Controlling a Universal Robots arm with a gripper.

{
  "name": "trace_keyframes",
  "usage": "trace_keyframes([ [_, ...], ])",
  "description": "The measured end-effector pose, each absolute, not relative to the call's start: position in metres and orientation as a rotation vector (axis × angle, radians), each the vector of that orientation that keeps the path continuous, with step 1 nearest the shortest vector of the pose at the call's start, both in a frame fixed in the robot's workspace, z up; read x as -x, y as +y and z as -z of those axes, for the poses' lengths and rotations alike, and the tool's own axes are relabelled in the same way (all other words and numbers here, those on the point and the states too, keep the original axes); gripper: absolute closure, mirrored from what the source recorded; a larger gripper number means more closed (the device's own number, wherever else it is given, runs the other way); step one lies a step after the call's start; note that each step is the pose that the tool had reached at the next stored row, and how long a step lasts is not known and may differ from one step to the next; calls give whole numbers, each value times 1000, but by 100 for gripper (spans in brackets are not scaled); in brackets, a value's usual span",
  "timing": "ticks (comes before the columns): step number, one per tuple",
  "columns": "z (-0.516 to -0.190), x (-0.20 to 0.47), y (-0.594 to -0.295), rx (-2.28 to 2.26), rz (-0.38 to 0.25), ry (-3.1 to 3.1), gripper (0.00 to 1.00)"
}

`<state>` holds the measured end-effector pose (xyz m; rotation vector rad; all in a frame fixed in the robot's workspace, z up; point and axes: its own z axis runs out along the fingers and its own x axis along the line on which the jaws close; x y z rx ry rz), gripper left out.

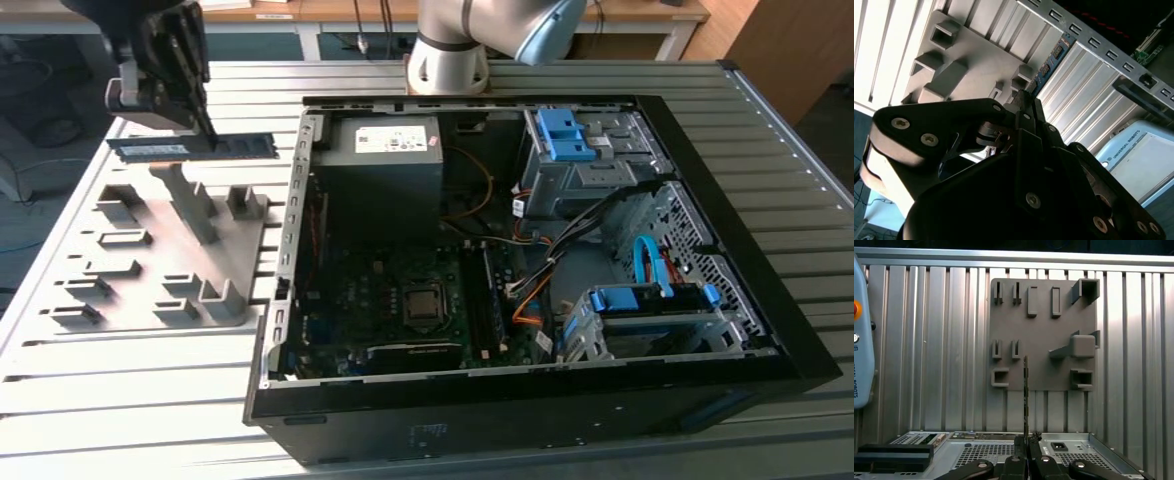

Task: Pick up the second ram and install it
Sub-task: 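Pick up the second ram and move it above second insertion slot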

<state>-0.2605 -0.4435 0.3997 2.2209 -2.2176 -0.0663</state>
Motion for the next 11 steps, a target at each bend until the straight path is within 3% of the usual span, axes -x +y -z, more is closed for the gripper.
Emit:
trace_keyframes([
  [11, -400, 242, -444, -2221, 66, -2217, 86],
])
